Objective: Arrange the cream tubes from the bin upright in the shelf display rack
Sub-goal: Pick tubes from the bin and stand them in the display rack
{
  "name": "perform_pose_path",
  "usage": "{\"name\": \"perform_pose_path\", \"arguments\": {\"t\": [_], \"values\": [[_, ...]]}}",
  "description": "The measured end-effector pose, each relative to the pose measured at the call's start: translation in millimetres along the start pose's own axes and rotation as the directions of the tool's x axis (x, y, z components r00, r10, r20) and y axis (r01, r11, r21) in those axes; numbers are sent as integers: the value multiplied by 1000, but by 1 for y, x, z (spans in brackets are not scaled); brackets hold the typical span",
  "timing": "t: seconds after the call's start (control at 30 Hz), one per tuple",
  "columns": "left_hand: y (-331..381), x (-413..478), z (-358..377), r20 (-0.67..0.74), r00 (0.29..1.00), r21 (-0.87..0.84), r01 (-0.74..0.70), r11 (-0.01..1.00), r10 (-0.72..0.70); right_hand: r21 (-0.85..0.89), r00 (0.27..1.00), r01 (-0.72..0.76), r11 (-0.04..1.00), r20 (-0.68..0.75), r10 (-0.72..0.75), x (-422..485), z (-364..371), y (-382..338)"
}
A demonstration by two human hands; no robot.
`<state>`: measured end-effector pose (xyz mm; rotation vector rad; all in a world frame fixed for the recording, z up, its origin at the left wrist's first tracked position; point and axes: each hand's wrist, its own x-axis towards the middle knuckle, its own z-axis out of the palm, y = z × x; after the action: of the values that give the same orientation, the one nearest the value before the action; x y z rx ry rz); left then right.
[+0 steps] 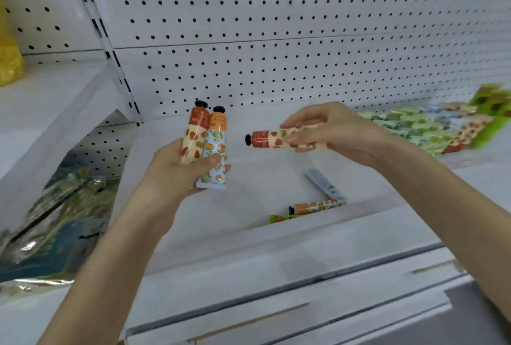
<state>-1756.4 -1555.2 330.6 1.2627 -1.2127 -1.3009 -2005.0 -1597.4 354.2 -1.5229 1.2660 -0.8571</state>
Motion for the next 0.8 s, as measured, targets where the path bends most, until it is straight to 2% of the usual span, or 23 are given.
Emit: {"name": "perform_pose_path", "arguments": {"t": [0.07, 0.2, 0.3, 0.47, 0.53, 0.7, 0.8], "values": [[6, -2, 24, 36, 999, -8, -37, 999, 37, 28, 992, 25, 999, -125, -21, -12, -25, -2], [10, -6, 93, 99, 992, -35, -80, 996, 83, 35, 972, 80, 996, -224, -70, -40, -88, 0], [9, -11, 153, 179, 973, -63, -134, 989, 143, 48, 970, 121, 991, -218, -108, -62, -143, 8], [1, -12, 257, 226, 952, -102, -188, 977, 207, 91, 990, 116, 989, -88, -108, -94, -239, 36], [-7, -12, 298, 211, 957, -121, -176, 977, 199, 57, 987, 124, 991, -110, -117, -100, -274, 53], [-56, -10, 386, 199, 976, -108, -62, 992, 83, -15, 938, 122, 992, -325, -120, -101, -352, 114], [-87, -8, 421, 177, 984, -86, 37, 996, -21, -42, 946, 72, 997, -313, -81, -94, -383, 149]]}}
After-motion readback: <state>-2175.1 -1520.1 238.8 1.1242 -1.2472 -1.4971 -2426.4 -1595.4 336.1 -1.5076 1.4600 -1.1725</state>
